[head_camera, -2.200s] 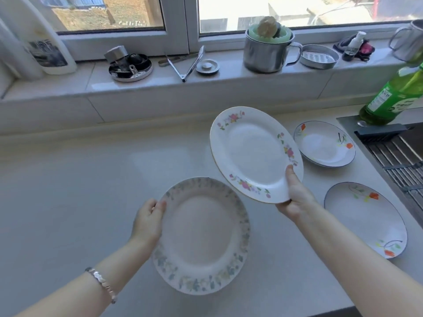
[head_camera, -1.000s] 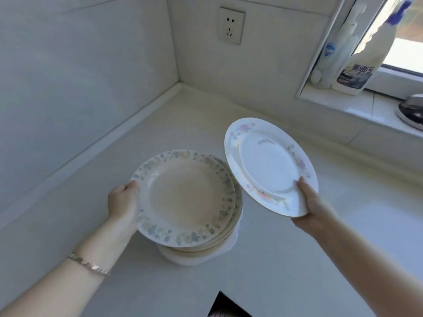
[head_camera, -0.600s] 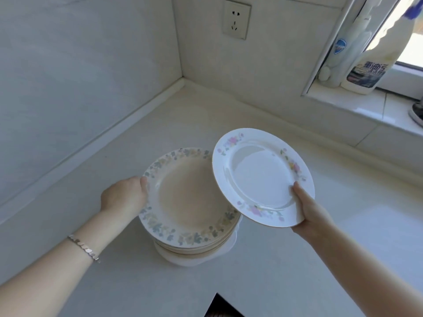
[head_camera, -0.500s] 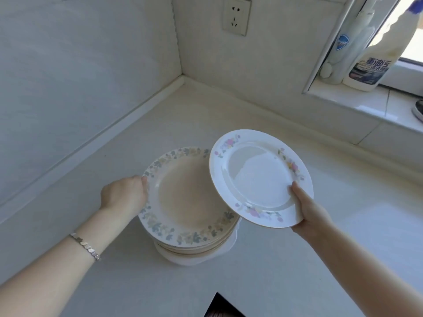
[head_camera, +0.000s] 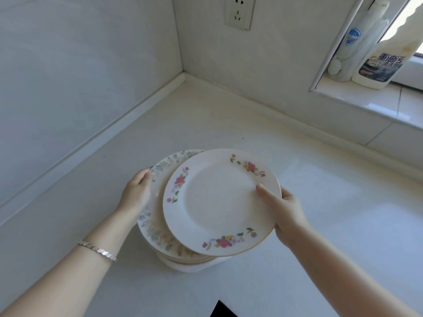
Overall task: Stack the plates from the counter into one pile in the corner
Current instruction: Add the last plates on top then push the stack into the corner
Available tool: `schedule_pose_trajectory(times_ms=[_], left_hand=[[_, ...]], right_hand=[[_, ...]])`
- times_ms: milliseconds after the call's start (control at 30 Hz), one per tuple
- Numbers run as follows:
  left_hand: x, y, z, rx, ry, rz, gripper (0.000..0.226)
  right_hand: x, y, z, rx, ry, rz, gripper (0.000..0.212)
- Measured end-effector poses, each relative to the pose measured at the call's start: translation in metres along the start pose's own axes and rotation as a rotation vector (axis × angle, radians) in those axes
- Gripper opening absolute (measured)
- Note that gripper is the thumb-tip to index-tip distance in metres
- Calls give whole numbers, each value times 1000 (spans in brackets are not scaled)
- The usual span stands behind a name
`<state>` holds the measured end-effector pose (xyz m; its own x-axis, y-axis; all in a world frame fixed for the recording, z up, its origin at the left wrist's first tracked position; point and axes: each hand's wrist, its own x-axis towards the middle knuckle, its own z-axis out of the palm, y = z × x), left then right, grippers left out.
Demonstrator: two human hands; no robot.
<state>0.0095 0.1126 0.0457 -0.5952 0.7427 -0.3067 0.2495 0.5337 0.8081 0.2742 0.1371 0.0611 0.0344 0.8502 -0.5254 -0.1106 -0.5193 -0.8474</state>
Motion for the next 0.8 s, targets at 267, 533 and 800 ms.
schedule_pose_trajectory(times_ms=[267,533,800], left_hand=[[5,-6,-1,-110,-36,-65,29],[9,-9,-3,-337,-182,-177,36],[8,-26,-13,-443,-435,-299,50]], right_hand=[[-2,8,22,-235,40,-216,7],[0,39,56,-264,21,-178,61],[12,42,31,-20,-353,60,67]])
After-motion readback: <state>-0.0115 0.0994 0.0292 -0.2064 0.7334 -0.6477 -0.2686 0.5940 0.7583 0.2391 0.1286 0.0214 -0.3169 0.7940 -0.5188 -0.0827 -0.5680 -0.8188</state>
